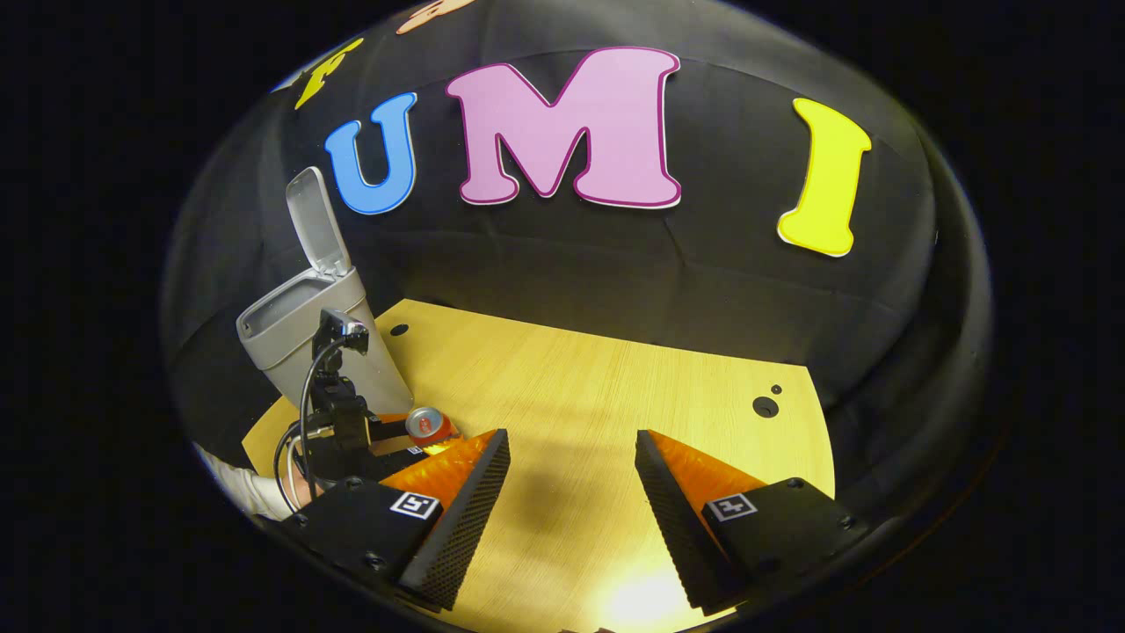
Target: Press the lid of the desktop garbage bin to open it, pick up the crumpled paper on the desktop and throw it into the bin, then pick up the pop can on the desktop and drop it into the bin, and finally close the garbage bin lid.
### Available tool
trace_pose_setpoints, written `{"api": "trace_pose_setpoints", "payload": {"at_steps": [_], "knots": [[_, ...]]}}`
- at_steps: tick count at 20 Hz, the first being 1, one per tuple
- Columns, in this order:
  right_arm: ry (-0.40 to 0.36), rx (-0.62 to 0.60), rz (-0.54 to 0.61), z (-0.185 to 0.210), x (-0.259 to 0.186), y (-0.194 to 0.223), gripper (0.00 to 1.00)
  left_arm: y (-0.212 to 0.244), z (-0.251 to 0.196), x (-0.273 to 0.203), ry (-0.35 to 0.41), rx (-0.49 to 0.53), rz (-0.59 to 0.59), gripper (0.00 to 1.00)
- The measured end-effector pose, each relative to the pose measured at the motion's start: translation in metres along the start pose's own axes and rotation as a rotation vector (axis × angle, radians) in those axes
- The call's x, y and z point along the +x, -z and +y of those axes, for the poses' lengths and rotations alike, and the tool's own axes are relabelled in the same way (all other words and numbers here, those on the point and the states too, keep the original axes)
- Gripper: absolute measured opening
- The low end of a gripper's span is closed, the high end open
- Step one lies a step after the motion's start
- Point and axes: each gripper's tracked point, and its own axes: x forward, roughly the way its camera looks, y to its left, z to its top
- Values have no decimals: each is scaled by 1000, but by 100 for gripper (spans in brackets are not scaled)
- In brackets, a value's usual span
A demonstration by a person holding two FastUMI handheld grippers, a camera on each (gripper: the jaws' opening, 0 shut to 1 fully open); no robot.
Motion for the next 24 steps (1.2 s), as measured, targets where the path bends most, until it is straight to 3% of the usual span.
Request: {"api": "trace_pose_setpoints", "payload": {"at_steps": [2,7,14,20,24], "knots": [[3,2,-3,2,-2,0,94,0,3,-9,0,10,4,89],[-2,12,-9,16,-3,-3,94,-33,-6,-43,26,49,-63,88],[-17,8,-50,45,-17,-12,94,-126,-15,-127,52,91,-252,87],[-19,-11,-77,66,-38,-10,94,-198,34,-203,2,-1,-366,87],[-27,-9,-87,81,-51,-5,94,-248,91,-243,-81,-13,-449,87]]}}
